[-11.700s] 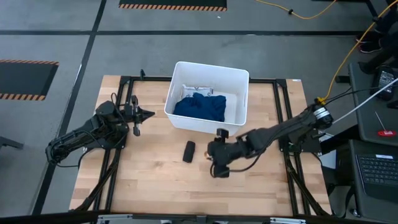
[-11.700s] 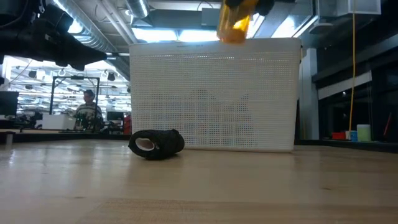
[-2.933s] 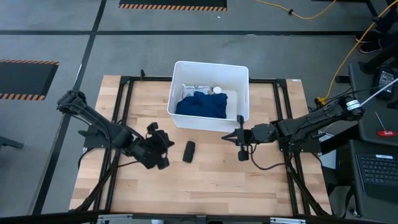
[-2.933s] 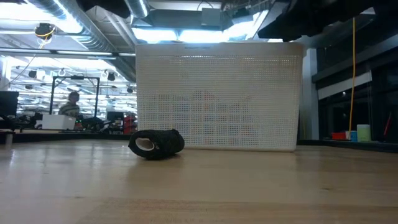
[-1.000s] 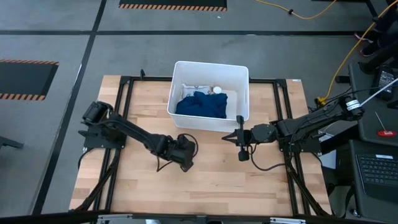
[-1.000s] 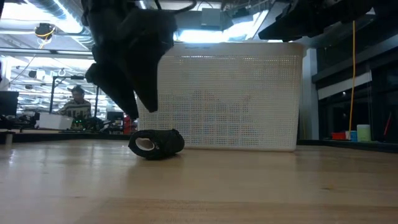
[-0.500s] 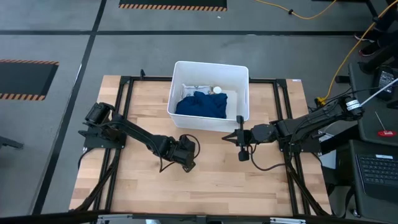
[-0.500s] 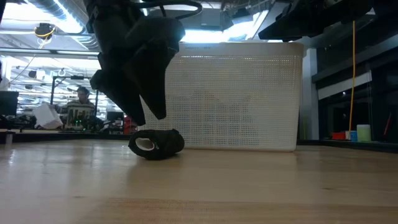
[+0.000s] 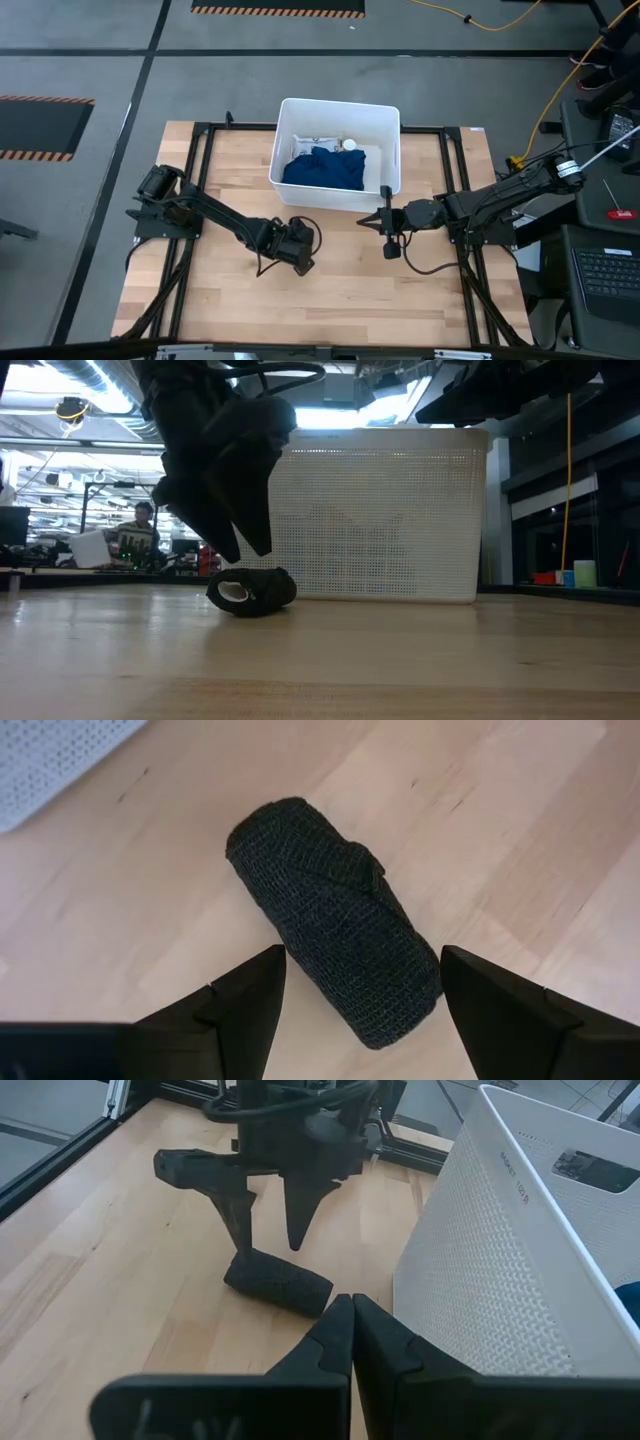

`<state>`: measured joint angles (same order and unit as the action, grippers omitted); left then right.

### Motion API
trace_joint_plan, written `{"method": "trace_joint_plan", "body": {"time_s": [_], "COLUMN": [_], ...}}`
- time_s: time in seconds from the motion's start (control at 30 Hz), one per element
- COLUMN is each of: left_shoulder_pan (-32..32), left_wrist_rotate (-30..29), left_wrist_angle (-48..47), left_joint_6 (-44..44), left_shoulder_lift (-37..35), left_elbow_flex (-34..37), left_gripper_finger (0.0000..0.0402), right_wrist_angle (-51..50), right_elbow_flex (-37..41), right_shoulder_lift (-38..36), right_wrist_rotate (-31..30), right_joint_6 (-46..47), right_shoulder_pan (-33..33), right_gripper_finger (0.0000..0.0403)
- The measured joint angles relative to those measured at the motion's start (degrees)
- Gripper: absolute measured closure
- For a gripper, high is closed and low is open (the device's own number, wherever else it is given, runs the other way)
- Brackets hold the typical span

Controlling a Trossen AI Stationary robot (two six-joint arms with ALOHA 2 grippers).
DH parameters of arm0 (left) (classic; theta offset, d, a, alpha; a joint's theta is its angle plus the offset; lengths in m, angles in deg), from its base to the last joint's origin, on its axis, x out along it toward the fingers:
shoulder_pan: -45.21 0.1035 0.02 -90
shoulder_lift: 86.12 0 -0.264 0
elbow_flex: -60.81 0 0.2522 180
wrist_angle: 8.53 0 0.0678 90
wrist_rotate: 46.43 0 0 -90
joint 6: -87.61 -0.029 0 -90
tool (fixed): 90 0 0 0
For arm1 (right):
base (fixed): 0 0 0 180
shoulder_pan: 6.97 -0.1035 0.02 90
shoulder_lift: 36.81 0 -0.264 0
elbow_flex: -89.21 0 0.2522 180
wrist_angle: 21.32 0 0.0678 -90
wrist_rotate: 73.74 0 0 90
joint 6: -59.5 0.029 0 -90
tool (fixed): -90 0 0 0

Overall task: Pick & place medical supplies in basket/bin
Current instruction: Put the black bandage into the white bin

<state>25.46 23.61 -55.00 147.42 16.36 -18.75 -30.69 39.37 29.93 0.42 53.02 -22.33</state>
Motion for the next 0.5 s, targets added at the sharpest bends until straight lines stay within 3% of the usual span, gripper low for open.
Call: {"method": "trace_joint_plan", "body": {"time_s": [0.5], "left_shoulder_pan": [0.0], "left_wrist_rotate": [0.5], "left_wrist_angle": [1.6], "left_joint_6": [-2.5], "left_shoulder_lift": [0.0], "left_elbow_flex": [0.0], "left_gripper_finger": [0.0145], "right_wrist_angle": [0.0], "right_elbow_flex": [0.0], "right_shoulder_lift": [0.0], "right_wrist_rotate": [0.0], "right_joint_6": [0.0], "right_shoulder_pan": [0.0], "right_gripper_finger": [0.0396]}}
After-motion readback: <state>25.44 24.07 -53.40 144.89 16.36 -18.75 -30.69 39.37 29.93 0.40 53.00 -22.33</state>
